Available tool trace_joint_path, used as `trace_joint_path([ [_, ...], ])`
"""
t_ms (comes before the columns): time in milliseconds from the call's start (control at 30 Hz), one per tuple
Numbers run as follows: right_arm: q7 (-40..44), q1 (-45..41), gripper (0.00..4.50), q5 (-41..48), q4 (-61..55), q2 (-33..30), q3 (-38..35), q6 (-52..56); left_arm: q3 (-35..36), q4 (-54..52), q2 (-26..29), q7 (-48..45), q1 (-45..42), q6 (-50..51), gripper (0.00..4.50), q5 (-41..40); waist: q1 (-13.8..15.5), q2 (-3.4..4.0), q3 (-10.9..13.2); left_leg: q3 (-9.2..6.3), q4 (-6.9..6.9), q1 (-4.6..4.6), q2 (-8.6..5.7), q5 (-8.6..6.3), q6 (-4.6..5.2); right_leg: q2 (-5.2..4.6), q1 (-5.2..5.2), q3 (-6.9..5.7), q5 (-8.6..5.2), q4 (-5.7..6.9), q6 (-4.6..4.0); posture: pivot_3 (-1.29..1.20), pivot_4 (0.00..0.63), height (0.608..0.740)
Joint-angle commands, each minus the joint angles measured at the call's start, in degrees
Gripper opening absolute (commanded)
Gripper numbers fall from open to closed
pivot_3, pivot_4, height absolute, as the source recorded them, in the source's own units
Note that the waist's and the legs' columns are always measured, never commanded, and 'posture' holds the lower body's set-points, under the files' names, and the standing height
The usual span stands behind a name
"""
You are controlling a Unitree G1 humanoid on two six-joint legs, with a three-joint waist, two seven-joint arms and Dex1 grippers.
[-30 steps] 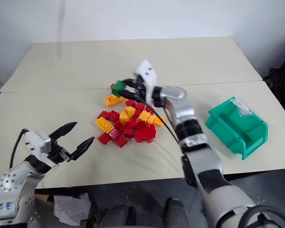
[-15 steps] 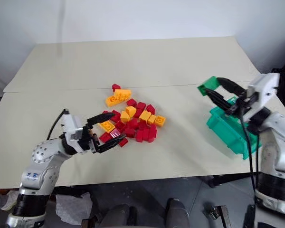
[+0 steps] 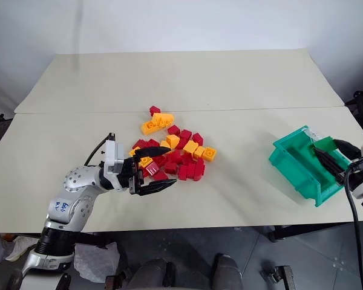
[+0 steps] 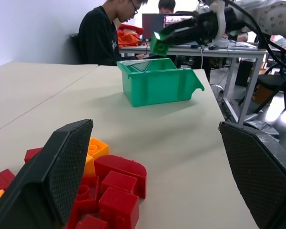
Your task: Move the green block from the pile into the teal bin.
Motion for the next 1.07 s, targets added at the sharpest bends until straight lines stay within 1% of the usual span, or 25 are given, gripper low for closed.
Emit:
trace_joint_path([
  [33,-0.46,-0.97,2.18,1.27,1.78,-1.27,-0.08,0.81,1.05,-1.01,0.32,-0.08,-0.20,-0.56,4.50,-0.44,0.03,0.00,0.00,0.00,0.00,0.00,0.00,0.00,0.00,0.00,0.00,0.00,0.00,0.00,0.00,0.00,0.150,0.740],
  [67,-0.43,-1.60,2.18,1.48,2.64,-1.38,0.02,0.71,1.43,-1.29,0.53,0.24,0.43,-0.80,4.50,-0.24,0.04,0.00,0.00,0.00,0.00,-0.01,0.00,0.00,0.00,0.00,0.00,0.00,0.00,0.00,0.00,0.00,0.150,0.740],
  [100,-0.35,-2.03,2.72,1.53,3.29,-1.51,0.09,0.46,1.63,-1.48,0.64,0.47,0.86,-0.98,4.50,-0.07,0.04,0.00,0.00,0.00,0.00,-0.01,0.00,0.00,0.00,0.00,0.00,0.00,0.00,0.00,0.00,0.00,0.150,0.740],
  [133,-0.33,-2.69,2.94,2.25,3.55,-1.88,-0.42,1.06,2.25,-1.76,0.91,1.31,1.54,-1.29,4.50,0.37,0.05,0.00,0.00,-0.01,0.00,-0.01,0.00,0.00,0.01,0.00,0.00,0.00,0.00,-0.02,0.00,0.00,0.150,0.740],
  [267,0.70,-4.15,4.23,3.74,4.09,-4.15,-1.63,1.82,5.01,-2.28,2.13,3.18,3.80,-1.54,4.50,0.45,0.05,0.00,0.00,-0.03,0.00,-0.01,0.01,0.00,0.01,0.00,0.00,-0.01,0.00,-0.01,0.00,0.00,0.150,0.740],
  [300,0.82,-4.74,4.49,4.20,4.39,-4.86,-1.70,2.18,5.72,-2.38,2.67,3.31,4.57,-1.65,4.50,0.46,0.09,0.00,0.00,-0.03,0.00,-0.01,0.01,0.00,0.01,0.00,0.00,-0.02,0.00,-0.01,0.00,0.00,0.150,0.740],
  [400,3.66,-7.43,4.49,7.38,2.50,-5.47,-0.85,0.53,7.40,-2.45,4.46,3.62,6.55,-2.00,4.50,0.80,0.04,0.00,0.00,-0.03,0.00,-0.01,0.01,0.00,0.01,-0.01,0.01,-0.01,0.00,-0.01,0.00,0.00,0.150,0.740],
  [467,6.82,-8.43,4.49,8.98,-0.50,-5.80,1.57,-0.36,9.03,-2.04,5.76,5.26,8.14,-2.72,4.50,2.19,0.03,0.01,0.00,-0.05,0.00,-0.01,0.03,0.00,0.00,0.00,0.00,-0.03,0.00,0.00,0.00,0.00,0.150,0.740],
  [533,8.71,-8.50,4.49,8.54,-1.94,-6.17,4.18,-1.20,10.07,-1.30,6.93,4.57,9.40,-4.10,4.50,2.56,0.02,0.00,0.00,-0.07,0.00,0.00,0.04,0.00,0.00,0.00,0.00,-0.04,0.00,0.01,0.00,0.00,0.150,0.740],
  [567,11.26,-8.54,4.49,9.76,-2.70,-5.55,5.38,-2.43,10.86,-1.25,7.56,4.61,10.41,-4.33,4.50,2.73,0.01,-0.03,0.01,-0.08,0.00,-0.01,0.05,0.00,0.00,0.00,0.00,-0.06,0.00,0.00,0.00,0.00,0.150,0.740],
  [667,18.40,-7.16,4.49,10.81,-3.98,-5.03,10.74,-5.21,13.93,-2.83,9.49,4.04,14.89,-3.37,4.50,0.73,0.00,-0.03,0.01,-0.09,0.00,-0.02,0.04,0.00,-0.01,-0.01,0.01,-0.07,0.00,-0.02,0.00,0.00,0.150,0.740],
  [733,21.53,-6.10,4.49,9.76,-3.96,-4.32,14.13,-8.24,15.67,-3.37,10.12,4.17,17.97,-4.56,4.50,0.85,-0.02,-0.04,0.01,-0.12,0.00,-0.02,0.06,-0.02,-0.02,-0.01,0.01,-0.09,0.00,-0.01,0.00,0.00,0.150,0.740],
  [800,23.08,-5.45,4.49,9.76,-3.69,-3.72,15.91,-9.56,16.26,-3.23,10.63,4.30,19.57,-5.75,4.50,1.93,0.21,-0.04,0.01,-0.13,0.00,-0.03,0.05,-0.02,-0.02,-0.01,0.01,-0.11,0.00,-0.02,0.00,0.00,0.150,0.740],
  [900,27.77,-0.01,4.49,5.66,-2.08,-2.46,20.03,-17.27,18.76,-4.25,10.67,5.94,23.70,-7.85,4.50,3.20,0.43,-0.11,0.00,-0.23,0.02,-0.04,0.01,-0.01,-0.01,-0.07,0.08,-0.18,0.00,-0.03,0.01,0.00,0.150,0.740],
  [967,28.10,2.33,4.49,4.71,-1.74,-1.12,21.01,-20.37,19.71,-5.26,10.31,6.98,25.53,-8.64,4.50,3.39,0.35,-0.13,0.00,-0.29,0.02,-0.05,0.01,-0.03,-0.02,-0.07,0.10,-0.23,0.01,-0.05,0.01,0.00,0.150,0.740],
  [1067,27.59,3.41,4.49,4.39,-0.60,0.28,21.60,-22.38,20.07,-6.09,9.99,8.31,26.20,-9.59,4.50,3.75,0.13,-0.12,0.00,-0.29,0.02,-0.01,0.02,-0.03,-0.02,-0.07,0.09,-0.18,0.01,-0.02,0.01,0.00,0.150,0.740],
])
